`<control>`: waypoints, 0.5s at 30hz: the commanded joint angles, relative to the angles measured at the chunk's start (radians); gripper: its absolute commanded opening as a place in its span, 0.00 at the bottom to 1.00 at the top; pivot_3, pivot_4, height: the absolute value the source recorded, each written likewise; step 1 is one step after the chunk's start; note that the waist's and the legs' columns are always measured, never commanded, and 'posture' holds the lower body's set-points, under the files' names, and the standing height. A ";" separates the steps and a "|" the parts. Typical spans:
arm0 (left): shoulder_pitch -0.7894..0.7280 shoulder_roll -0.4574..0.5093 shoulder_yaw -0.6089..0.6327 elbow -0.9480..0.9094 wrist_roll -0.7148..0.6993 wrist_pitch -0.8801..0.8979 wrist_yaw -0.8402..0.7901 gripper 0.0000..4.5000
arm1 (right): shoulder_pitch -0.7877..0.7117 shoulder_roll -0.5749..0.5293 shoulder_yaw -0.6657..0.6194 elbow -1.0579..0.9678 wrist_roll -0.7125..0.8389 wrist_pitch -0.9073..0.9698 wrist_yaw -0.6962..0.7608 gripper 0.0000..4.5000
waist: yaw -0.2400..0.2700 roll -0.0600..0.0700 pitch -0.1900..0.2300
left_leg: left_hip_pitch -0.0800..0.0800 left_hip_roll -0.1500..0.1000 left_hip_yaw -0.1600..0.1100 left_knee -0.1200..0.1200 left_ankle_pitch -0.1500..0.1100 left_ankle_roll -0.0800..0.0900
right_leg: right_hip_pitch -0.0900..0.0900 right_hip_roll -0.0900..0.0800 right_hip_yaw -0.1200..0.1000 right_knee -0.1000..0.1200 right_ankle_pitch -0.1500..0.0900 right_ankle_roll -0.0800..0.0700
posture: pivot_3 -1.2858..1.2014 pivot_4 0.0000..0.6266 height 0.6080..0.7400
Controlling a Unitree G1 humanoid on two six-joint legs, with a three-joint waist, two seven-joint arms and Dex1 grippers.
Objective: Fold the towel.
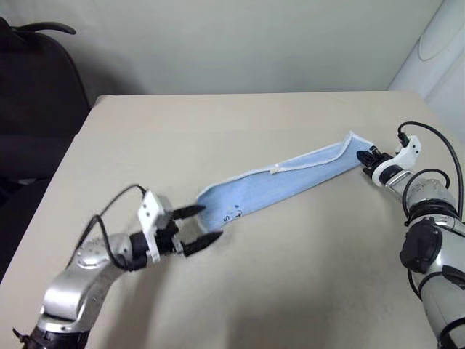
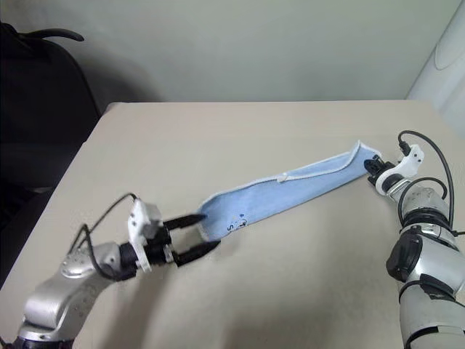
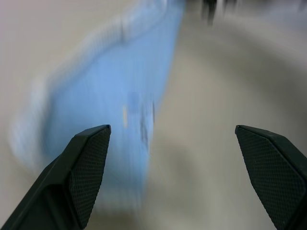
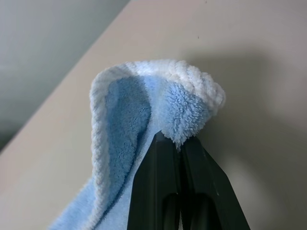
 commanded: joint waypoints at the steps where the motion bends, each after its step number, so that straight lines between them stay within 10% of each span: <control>1: -0.043 -0.015 0.073 -0.048 -0.120 0.047 0.052 1.00 | 0.000 0.002 0.044 -0.040 -0.036 -0.056 0.028 0.01 | -0.001 0.000 0.000 | 0.000 0.000 0.000 0.000 0.000 0.000 | 0.000 0.000 0.000 0.000 0.000 0.000 | 0.52 0.24 1.00; 15: -0.056 -0.043 0.077 -0.001 -0.057 0.033 0.183 1.00 | 0.121 0.035 0.452 -0.625 -0.219 -0.326 0.448 0.01 | -0.006 0.001 0.001 | 0.000 0.000 -0.001 0.001 0.000 0.000 | 0.001 0.000 -0.001 -0.001 0.000 0.000 | 0.52 0.24 1.00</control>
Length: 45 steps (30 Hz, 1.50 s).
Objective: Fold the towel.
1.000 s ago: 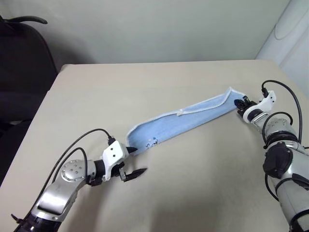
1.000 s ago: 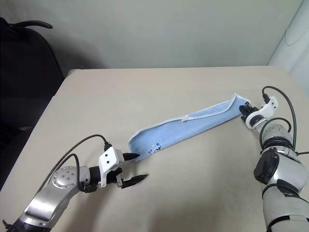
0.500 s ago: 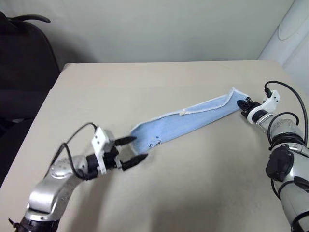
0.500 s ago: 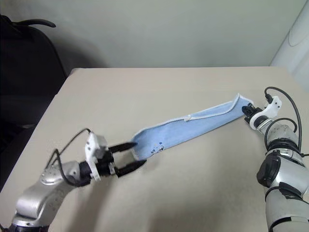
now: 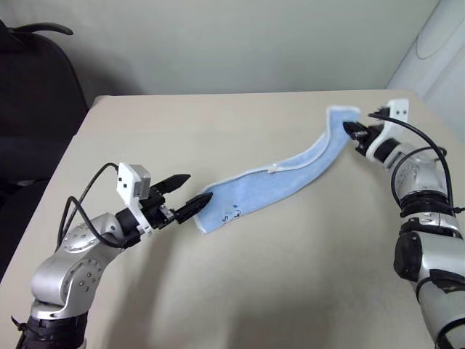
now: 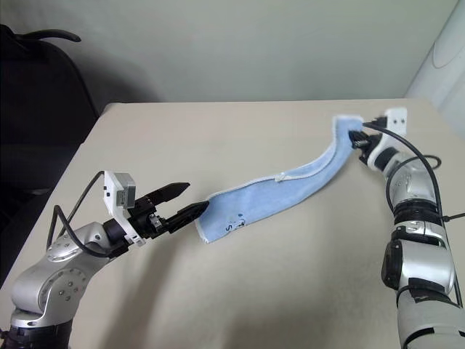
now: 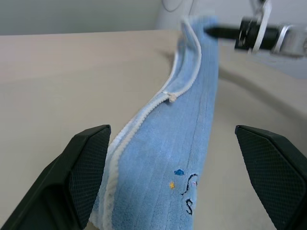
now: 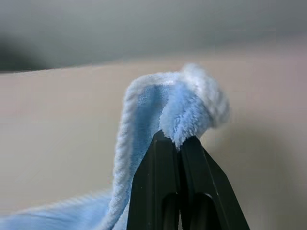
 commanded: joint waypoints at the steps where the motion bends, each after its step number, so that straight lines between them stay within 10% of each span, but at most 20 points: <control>1: 0.004 -0.006 0.009 -0.026 0.009 -0.019 0.010 1.00 | 0.101 0.001 0.151 -0.224 -0.064 -0.068 0.142 0.01 | 0.000 -0.001 0.000 | 0.000 0.000 0.000 0.001 0.000 0.000 | 0.001 0.000 0.000 0.000 0.000 0.000 | 0.52 0.24 1.00; 17: 0.023 -0.036 -0.019 -0.043 0.037 -0.027 0.024 1.00 | 0.298 0.004 0.376 -0.296 -0.253 -0.287 0.230 0.01 | 0.001 -0.001 -0.001 | 0.000 0.000 -0.005 0.001 0.000 -0.001 | 0.004 0.000 -0.006 -0.004 0.000 0.000 | 0.52 0.24 1.00; 26: 0.030 -0.037 -0.018 -0.039 0.038 -0.021 0.019 1.00 | 0.363 -0.083 0.257 -0.423 -0.080 -0.166 0.349 0.60 | 0.005 -0.002 0.000 | 0.000 0.000 -0.005 0.001 0.001 -0.002 | 0.006 0.000 -0.006 -0.006 0.000 0.000 | 0.52 0.24 1.00; 31: 0.042 -0.036 -0.014 -0.040 0.031 -0.012 0.018 1.00 | 0.360 -0.107 0.113 -0.549 0.145 0.076 0.365 0.60 | 0.007 -0.002 0.000 | 0.000 0.000 -0.004 0.000 0.001 -0.003 | 0.006 0.001 -0.006 -0.008 0.000 0.000 | 0.52 0.24 1.00; 40: 0.084 -0.067 -0.033 -0.015 0.022 0.007 0.032 1.00 | 0.173 0.080 0.118 -0.172 0.055 0.044 0.151 0.00 | 0.004 -0.002 -0.001 | 0.002 0.002 -0.005 0.000 0.001 -0.003 | 0.007 0.001 -0.006 -0.009 0.001 0.000 | 0.52 0.24 1.00; 45: 0.105 -0.112 -0.022 -0.059 -0.028 0.050 0.104 1.00 | 0.124 0.149 0.184 0.185 -0.092 -0.142 0.083 0.00 | 0.015 -0.002 -0.001 | 0.000 0.001 -0.012 -0.001 0.001 -0.003 | 0.007 0.001 -0.014 -0.010 0.002 -0.003 | 0.52 0.24 1.00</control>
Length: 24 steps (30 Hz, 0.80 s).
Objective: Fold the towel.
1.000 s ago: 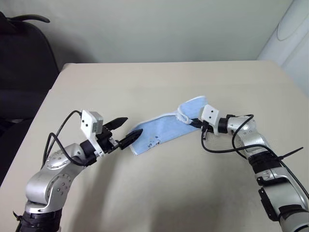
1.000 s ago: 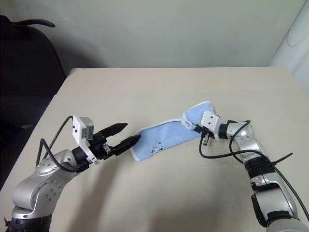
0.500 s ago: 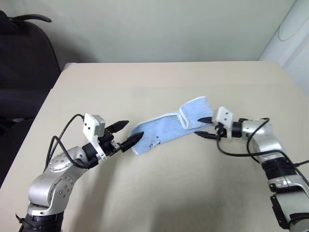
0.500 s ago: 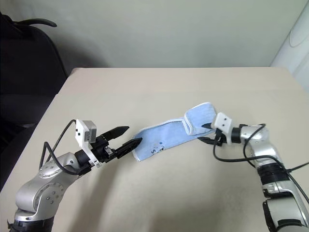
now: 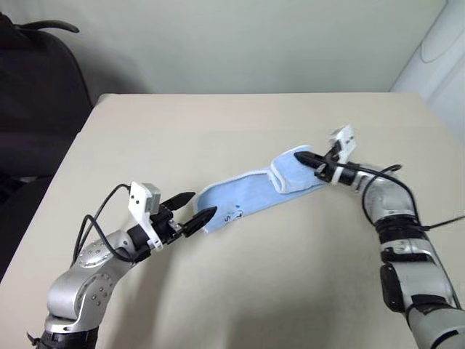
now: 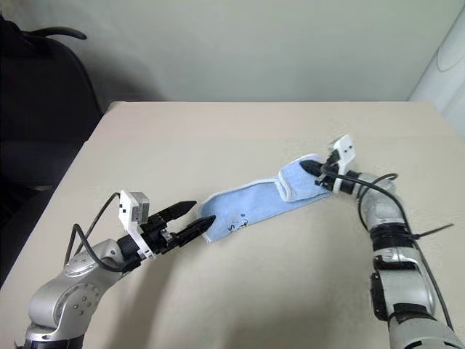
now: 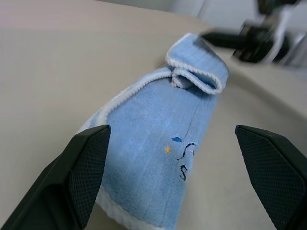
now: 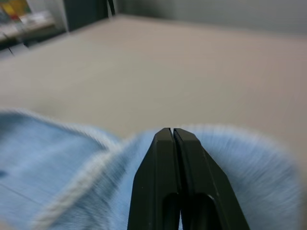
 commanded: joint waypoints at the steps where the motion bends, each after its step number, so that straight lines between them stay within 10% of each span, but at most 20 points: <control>1: 0.016 -0.025 0.020 -0.063 -0.046 0.028 0.061 1.00 | -0.027 0.011 0.024 0.190 -0.088 -0.139 -0.047 0.00 | 0.003 0.000 0.000 | 0.000 0.000 -0.001 0.000 0.000 0.000 | 0.000 0.000 -0.002 -0.001 0.000 0.000 | 0.52 0.24 1.00; 12: 0.130 -0.088 0.036 -0.279 -0.250 0.194 0.357 1.00 | -0.073 0.023 -0.100 0.093 0.025 -0.241 0.033 0.00 | 0.007 -0.002 -0.002 | 0.001 0.000 -0.006 -0.003 0.002 -0.004 | 0.005 0.001 -0.008 -0.003 0.002 -0.006 | 0.52 0.24 1.00; 24: 0.014 -0.220 -0.046 -0.136 -0.947 0.137 1.195 1.00 | -0.043 0.015 -0.119 -0.018 0.027 -0.223 0.001 0.00 | 0.010 -0.002 -0.001 | 0.002 0.001 -0.006 -0.004 0.003 -0.007 | 0.005 0.002 -0.010 -0.002 0.001 -0.007 | 0.52 0.24 1.00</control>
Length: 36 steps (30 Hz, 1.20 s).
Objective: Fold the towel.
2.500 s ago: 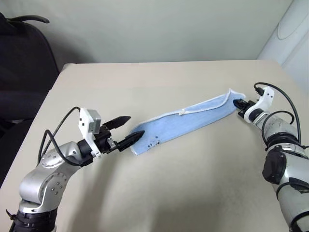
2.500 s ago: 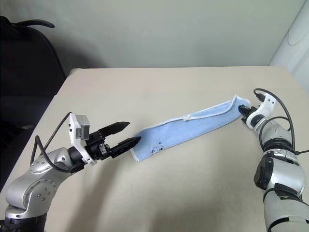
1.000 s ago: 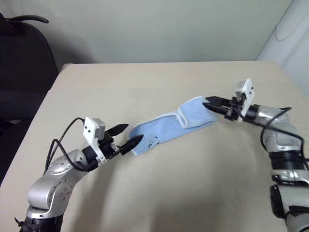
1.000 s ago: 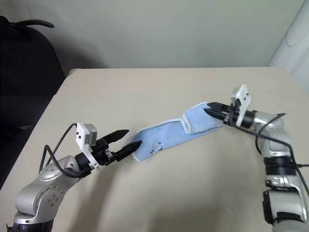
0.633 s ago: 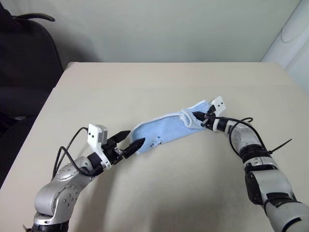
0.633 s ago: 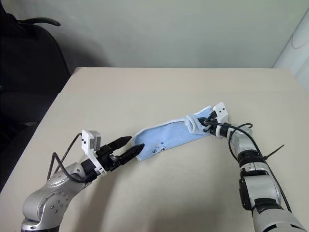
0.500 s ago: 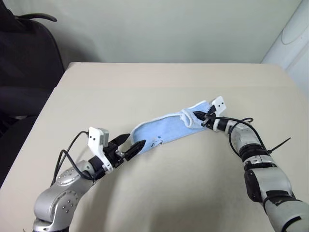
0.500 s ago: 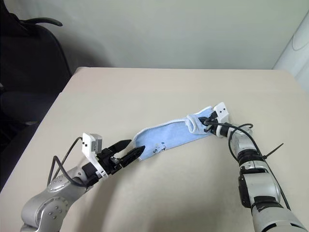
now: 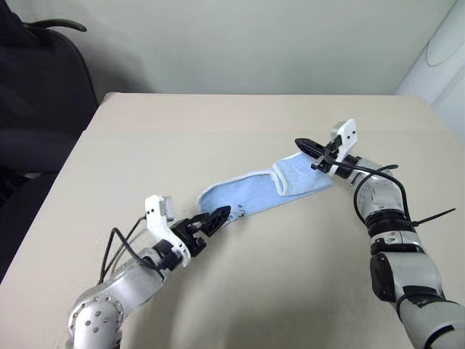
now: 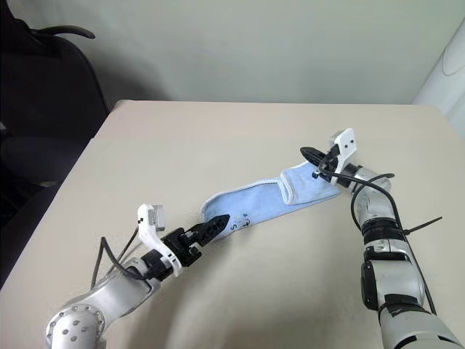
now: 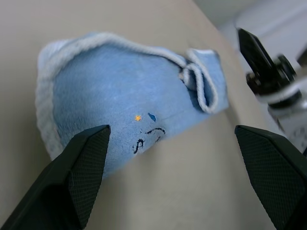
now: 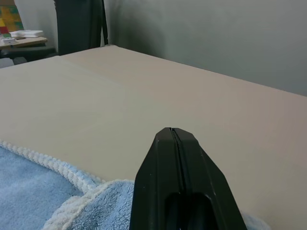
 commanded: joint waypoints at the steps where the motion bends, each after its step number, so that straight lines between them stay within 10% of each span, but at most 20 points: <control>1: -0.031 -0.024 -0.048 0.029 -0.208 -0.108 0.272 1.00 | 0.003 -0.003 -0.021 -0.031 0.012 -0.006 -0.018 0.00 | 0.000 0.000 0.000 | 0.000 0.000 0.000 0.000 0.000 0.000 | 0.000 0.000 0.000 0.000 0.000 0.000 | 0.52 0.24 1.00; 11: -0.077 -0.076 -0.180 -0.010 -0.332 -0.328 0.671 1.00 | -0.009 0.009 -0.011 -0.004 0.002 -0.010 -0.022 0.00 | -0.002 0.001 0.000 | 0.002 0.001 0.003 -0.001 0.000 -0.001 | 0.000 0.004 -0.001 0.000 0.000 0.000 | 0.52 0.24 1.00; 23: -0.123 -0.046 -0.155 0.126 -0.171 -0.377 0.654 1.00 | -0.032 0.044 -0.010 0.039 -0.006 -0.034 -0.026 0.00 | -0.001 0.001 0.000 | 0.004 0.006 0.003 -0.001 0.000 -0.005 | 0.001 0.013 -0.001 0.001 0.002 -0.005 | 0.52 0.24 1.00; 36: -0.174 -0.095 -0.107 0.198 -0.153 -0.386 0.625 0.09 | -0.009 0.029 -0.022 0.009 0.005 -0.028 -0.035 0.00 | -0.001 0.007 0.004 | 0.015 0.013 0.003 -0.003 -0.004 -0.012 | 0.009 0.019 0.000 0.002 -0.002 -0.014 | 0.52 0.24 1.00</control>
